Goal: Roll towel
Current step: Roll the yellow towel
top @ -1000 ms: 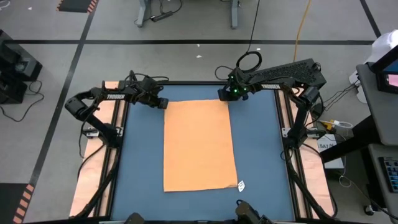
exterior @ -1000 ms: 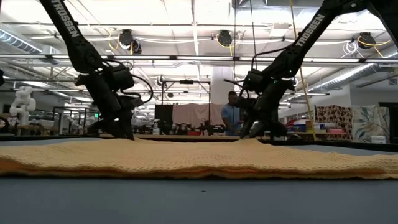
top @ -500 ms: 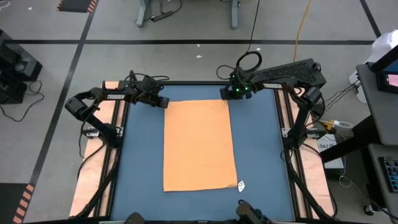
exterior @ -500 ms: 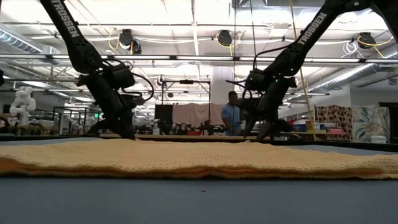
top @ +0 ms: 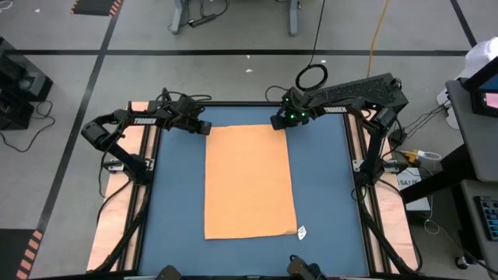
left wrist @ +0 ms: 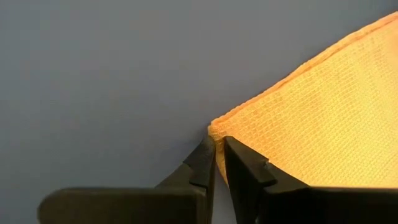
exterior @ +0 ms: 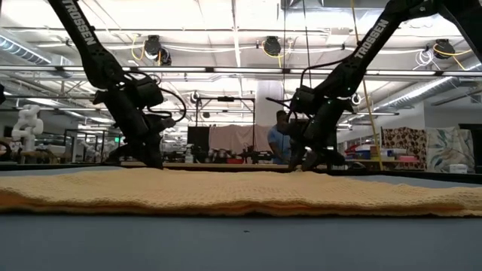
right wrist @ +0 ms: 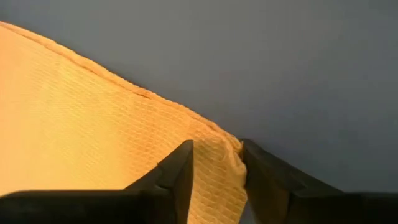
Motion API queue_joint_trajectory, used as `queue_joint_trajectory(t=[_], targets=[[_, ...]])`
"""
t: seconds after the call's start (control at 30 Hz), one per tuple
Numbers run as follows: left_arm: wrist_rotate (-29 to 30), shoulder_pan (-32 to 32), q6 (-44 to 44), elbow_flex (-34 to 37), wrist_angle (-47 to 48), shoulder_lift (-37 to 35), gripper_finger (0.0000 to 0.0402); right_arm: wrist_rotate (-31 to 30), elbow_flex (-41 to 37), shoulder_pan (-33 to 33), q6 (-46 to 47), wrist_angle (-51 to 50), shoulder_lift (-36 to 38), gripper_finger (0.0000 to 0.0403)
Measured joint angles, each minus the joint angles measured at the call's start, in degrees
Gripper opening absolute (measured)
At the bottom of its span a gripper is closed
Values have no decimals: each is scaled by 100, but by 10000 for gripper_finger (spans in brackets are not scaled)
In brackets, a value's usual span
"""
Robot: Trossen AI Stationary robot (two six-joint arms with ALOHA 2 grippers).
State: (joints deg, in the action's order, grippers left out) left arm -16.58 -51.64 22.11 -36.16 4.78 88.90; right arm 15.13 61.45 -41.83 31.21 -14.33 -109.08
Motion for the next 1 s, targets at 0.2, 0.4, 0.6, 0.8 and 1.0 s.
queue_joint_trajectory(t=[0.2, 0.4, 0.6, 0.8, 1.0], targets=[[1, 0, -19, 0, 7, 0, 38, -186, -7, 38, -45, -2, -9, 48], [-10, 0, -69, 0, -111, 0, 38, -173, -7, 35, -130, 14, -17, 9], [-490, 0, -139, -33, -364, -118, 15, 88, -31, -176, -269, -42, 187, 3], [-982, -12, -167, -66, -455, -684, 4, 326, -24, -440, -682, -224, 751, 1], [-1110, 85, -344, -68, -372, -1253, 3, 339, -24, -507, -896, -443, 1152, 1]])
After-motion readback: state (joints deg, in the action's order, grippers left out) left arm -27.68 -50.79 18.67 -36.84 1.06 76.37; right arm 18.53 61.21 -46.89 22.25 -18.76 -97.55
